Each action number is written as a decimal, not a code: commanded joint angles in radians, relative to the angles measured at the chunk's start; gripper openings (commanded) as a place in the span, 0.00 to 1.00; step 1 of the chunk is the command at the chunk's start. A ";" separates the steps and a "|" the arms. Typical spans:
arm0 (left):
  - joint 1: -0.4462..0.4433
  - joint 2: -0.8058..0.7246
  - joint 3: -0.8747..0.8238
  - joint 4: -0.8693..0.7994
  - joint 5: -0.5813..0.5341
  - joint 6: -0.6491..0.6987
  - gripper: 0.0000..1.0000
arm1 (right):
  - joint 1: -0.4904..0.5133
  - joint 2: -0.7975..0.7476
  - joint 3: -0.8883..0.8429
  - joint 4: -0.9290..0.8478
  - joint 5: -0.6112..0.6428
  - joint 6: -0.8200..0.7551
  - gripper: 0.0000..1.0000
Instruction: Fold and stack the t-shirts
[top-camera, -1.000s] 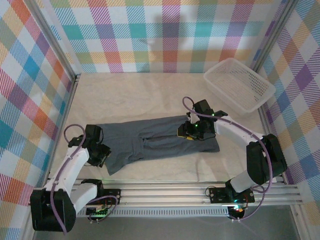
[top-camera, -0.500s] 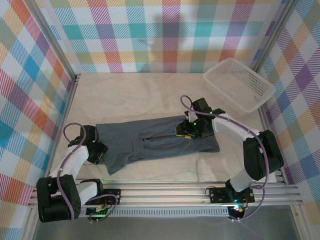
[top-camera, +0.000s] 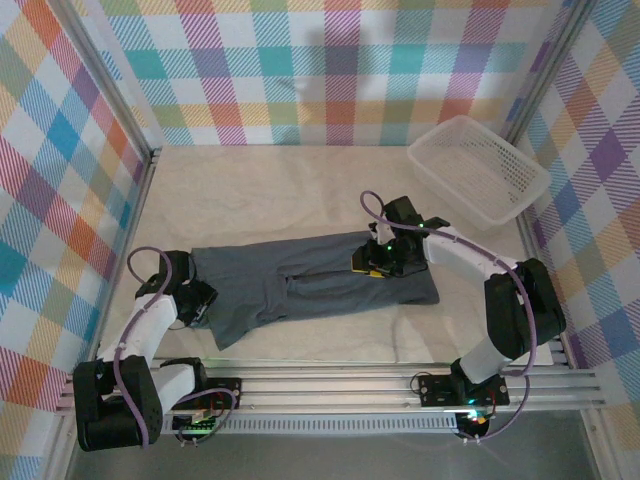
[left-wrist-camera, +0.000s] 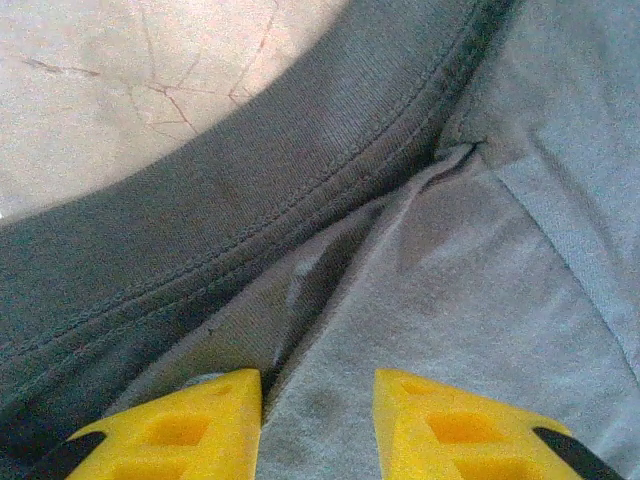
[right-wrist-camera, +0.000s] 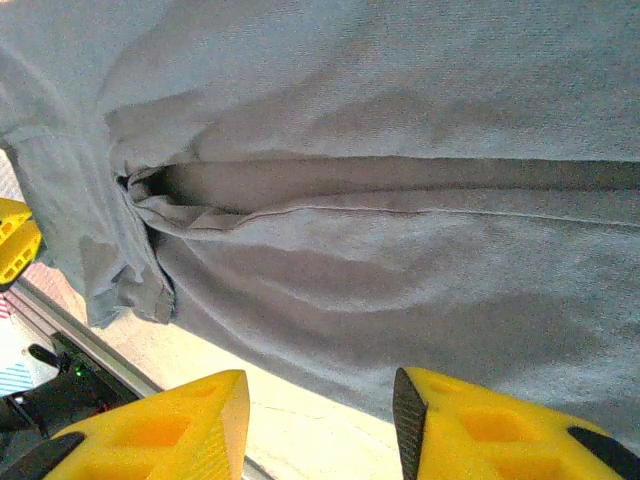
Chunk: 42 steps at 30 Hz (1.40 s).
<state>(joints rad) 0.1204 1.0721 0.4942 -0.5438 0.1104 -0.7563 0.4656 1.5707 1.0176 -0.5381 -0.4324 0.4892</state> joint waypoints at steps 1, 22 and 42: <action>0.010 0.003 -0.013 0.011 0.027 0.020 0.31 | 0.007 0.008 0.009 0.018 -0.022 0.002 0.44; 0.009 0.007 0.021 -0.105 -0.075 0.060 0.24 | 0.007 -0.006 -0.006 0.012 -0.017 0.003 0.43; 0.004 0.047 0.009 0.006 0.004 0.065 0.17 | 0.007 0.000 -0.007 0.016 -0.021 0.005 0.43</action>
<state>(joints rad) 0.1204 1.1156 0.4953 -0.5457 0.1040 -0.7040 0.4656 1.5723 1.0153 -0.5312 -0.4324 0.4904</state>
